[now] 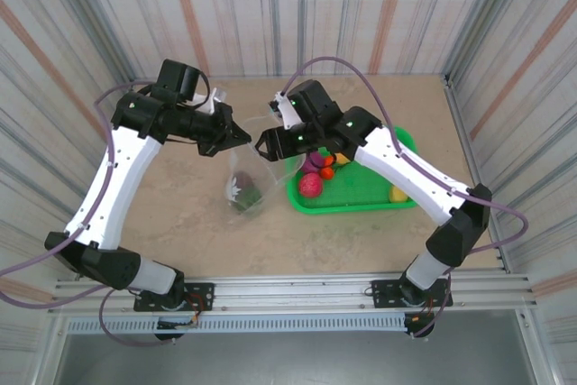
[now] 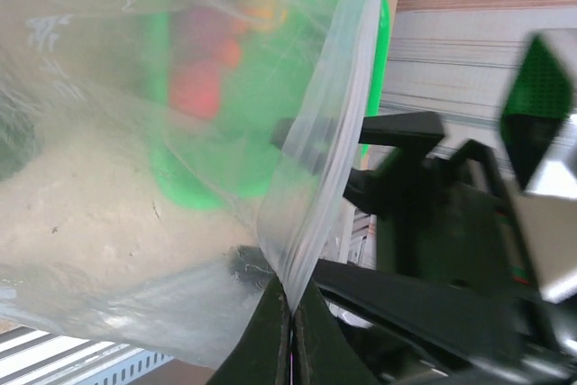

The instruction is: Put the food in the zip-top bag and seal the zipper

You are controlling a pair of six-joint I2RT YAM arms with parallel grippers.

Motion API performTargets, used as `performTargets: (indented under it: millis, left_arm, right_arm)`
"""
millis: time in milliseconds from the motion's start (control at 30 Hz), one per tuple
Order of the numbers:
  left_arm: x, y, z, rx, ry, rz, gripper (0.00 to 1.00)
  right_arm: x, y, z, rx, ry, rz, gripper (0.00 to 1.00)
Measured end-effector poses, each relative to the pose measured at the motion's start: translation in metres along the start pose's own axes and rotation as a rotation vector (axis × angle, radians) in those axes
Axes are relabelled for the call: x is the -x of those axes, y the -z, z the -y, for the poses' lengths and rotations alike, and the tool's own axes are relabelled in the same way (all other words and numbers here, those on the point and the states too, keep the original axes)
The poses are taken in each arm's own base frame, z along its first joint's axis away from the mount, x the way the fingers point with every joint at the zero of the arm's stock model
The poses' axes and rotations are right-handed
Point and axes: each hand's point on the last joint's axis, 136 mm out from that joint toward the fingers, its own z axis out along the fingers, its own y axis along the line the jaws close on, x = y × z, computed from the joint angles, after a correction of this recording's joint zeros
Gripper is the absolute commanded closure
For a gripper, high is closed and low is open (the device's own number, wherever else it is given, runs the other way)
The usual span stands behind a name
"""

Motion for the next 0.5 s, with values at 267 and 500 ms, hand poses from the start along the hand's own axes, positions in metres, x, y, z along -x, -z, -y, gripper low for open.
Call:
performTargets:
  millis: [267,500]
  left_arm:
    - [-0.001,-0.006,-0.008,0.015,0.015,-0.014,1.0]
    - [-0.012,-0.004,-0.019,0.03,0.022,-0.015,1.0]
  right_arm:
    - [0.024,0.067,0.005,0.016,-0.016,0.149,0.26]
    - [-0.011,0.096,0.071,-0.136,-0.142,0.138,0.25]
